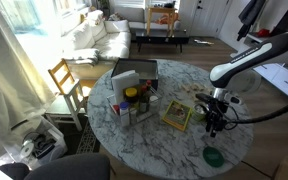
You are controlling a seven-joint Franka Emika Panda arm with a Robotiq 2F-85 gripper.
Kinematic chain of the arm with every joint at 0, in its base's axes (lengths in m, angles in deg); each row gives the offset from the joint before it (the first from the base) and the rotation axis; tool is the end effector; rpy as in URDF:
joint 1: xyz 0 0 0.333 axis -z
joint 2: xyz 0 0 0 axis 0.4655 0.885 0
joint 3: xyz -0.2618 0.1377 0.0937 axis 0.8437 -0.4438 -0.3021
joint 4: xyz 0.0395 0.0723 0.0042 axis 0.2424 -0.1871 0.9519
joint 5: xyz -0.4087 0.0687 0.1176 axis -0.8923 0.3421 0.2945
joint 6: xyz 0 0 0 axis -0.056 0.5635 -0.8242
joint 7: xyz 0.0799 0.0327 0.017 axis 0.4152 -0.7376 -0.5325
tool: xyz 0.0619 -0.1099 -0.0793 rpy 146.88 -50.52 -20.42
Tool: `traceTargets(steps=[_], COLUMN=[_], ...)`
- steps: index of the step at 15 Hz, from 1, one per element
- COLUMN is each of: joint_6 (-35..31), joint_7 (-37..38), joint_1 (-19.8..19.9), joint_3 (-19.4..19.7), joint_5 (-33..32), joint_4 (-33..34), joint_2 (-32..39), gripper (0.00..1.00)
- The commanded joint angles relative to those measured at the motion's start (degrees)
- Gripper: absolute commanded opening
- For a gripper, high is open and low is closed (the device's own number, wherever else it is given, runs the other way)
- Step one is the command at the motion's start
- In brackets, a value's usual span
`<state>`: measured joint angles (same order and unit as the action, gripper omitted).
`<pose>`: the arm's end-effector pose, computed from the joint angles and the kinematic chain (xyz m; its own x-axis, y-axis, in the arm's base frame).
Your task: Pour the transparent measuring cup is content into the open container
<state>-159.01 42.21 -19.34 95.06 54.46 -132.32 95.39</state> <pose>0.4910 -0.1102 0.0999 -0.6997 -0.6956 -0.1626 -0.6633 0.5481 0.5096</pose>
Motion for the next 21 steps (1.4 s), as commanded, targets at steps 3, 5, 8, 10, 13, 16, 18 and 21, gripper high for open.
traceTargets(steps=[3,5,8,10,13,16,18,21], joint_6=[0.00,0.09,0.13,0.25,0.42,0.78,0.97,1.25], joint_7=[1.16,1.18,1.31,1.39,1.42,1.34,1.28,1.14], joint_1=[-0.10,-0.05,-0.03,0.00,0.03,0.16,0.25,0.36], joint_3=[0.23,0.22,0.23,0.21,0.17,0.13,0.12,0.12], joint_5=[1.33,1.41,1.41,1.46,1.57,1.91,2.24,2.53], joint_4=[1.10,1.17,1.24,1.32,1.47,1.61,1.67,1.71], joint_2=[1.66,1.73,1.79,1.84,1.93,1.98,1.98,2.00], gripper=[0.51,0.46,0.43,0.36,0.28,0.21,0.11,0.08])
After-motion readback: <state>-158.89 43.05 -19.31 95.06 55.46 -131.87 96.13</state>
